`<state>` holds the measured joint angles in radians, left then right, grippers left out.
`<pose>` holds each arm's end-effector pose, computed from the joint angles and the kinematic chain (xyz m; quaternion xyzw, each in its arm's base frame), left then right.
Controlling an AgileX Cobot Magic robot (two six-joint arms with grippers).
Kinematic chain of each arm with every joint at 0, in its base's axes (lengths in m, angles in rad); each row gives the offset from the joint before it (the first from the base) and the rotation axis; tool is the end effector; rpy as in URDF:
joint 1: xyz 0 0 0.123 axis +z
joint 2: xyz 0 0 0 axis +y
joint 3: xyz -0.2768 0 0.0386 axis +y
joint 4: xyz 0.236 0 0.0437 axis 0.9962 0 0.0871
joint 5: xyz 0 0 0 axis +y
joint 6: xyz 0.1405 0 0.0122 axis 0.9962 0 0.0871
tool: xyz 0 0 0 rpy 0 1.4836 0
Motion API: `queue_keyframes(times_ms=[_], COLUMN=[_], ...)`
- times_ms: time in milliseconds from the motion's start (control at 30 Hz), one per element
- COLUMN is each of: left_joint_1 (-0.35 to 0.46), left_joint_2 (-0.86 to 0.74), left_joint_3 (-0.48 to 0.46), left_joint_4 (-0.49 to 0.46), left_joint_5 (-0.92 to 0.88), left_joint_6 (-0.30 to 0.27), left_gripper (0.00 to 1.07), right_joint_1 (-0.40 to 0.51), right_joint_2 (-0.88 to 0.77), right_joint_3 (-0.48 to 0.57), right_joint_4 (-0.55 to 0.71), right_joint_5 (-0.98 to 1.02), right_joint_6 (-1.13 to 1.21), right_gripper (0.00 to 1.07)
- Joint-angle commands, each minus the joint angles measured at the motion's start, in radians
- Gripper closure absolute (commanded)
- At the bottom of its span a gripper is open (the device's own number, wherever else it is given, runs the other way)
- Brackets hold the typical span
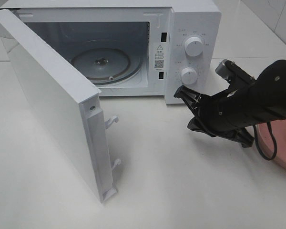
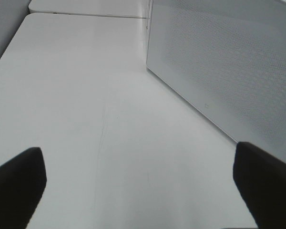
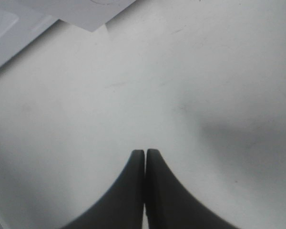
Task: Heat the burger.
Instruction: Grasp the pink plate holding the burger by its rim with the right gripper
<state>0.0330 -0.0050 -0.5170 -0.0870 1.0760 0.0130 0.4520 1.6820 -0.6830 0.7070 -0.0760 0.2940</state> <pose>0.0318 -0.0097 0.2526 -0.0060 0.8507 -0.0314 0.5248 0.2963 0.1362 0.1128 0.2614 0.8990 0.2155 0.2776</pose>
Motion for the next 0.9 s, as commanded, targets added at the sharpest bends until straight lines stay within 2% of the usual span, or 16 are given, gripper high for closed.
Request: queue_keyframes(times_ms=[33, 133, 167, 200, 233, 267, 333, 367, 400, 433, 467, 533, 767, 867, 900], left_joint_1=[-0.006, -0.006, -0.006, -0.006, -0.006, -0.006, -0.006, -0.006, -0.006, -0.006, -0.006, -0.006, -0.006, -0.006, -0.006], left_joint_2=[0.000, 0.000, 0.000, 0.000, 0.000, 0.000, 0.000, 0.000, 0.000, 0.000, 0.000, 0.000, 0.000, 0.000, 0.000], left_joint_3=[0.000, 0.000, 0.000, 0.000, 0.000, 0.000, 0.000, 0.000, 0.000, 0.000, 0.000, 0.000, 0.000, 0.000, 0.000], left_joint_4=[-0.004, -0.004, -0.004, -0.004, -0.004, -0.004, -0.004, -0.004, -0.004, -0.004, -0.004, -0.004, -0.003, -0.003, -0.003], left_joint_5=[-0.005, -0.005, -0.005, -0.005, -0.005, -0.005, -0.005, -0.005, -0.005, -0.005, -0.005, -0.005, -0.005, -0.005, -0.005], left_joint_6=[0.000, 0.000, 0.000, 0.000, 0.000, 0.000, 0.000, 0.000, 0.000, 0.000, 0.000, 0.000, 0.000, 0.000, 0.000], left_gripper=[0.04, 0.04, 0.04, 0.04, 0.04, 0.04, 0.04, 0.04, 0.04, 0.04, 0.04, 0.04, 0.04, 0.04, 0.04], right_joint_1=[-0.064, -0.101, -0.122, -0.122, -0.137, -0.137, -0.145, -0.145, -0.145, -0.145, -0.145, -0.145, -0.168, -0.196, -0.209], right_joint_2=[-0.043, -0.067, -0.083, -0.083, -0.100, -0.100, -0.121, -0.121, -0.128, -0.142, -0.142, -0.160, -0.170, -0.170, -0.170], right_joint_3=[0.000, 0.000, 0.000, 0.000, -0.002, -0.002, -0.021, -0.021, -0.030, -0.050, -0.050, -0.075, -0.118, -0.120, -0.120], right_joint_4=[-0.059, -0.131, -0.196, -0.196, -0.279, -0.279, -0.425, -0.425, -0.486, -0.590, -0.590, -0.707, -0.789, -0.799, -0.816], right_joint_5=[0.165, 0.250, 0.294, 0.294, 0.342, 0.342, 0.428, 0.428, 0.460, 0.526, 0.526, 0.622, 0.728, 0.730, 0.730], right_joint_6=[-0.162, -0.209, -0.216, -0.216, -0.216, -0.216, -0.216, -0.216, -0.216, -0.216, -0.216, -0.215, -0.215, -0.215, -0.215], right_gripper=[1.07, 1.07, 1.07, 1.07, 1.07, 1.07, 1.07, 1.07, 1.06, 1.06, 1.06, 1.05, 1.02, 0.96, 0.90])
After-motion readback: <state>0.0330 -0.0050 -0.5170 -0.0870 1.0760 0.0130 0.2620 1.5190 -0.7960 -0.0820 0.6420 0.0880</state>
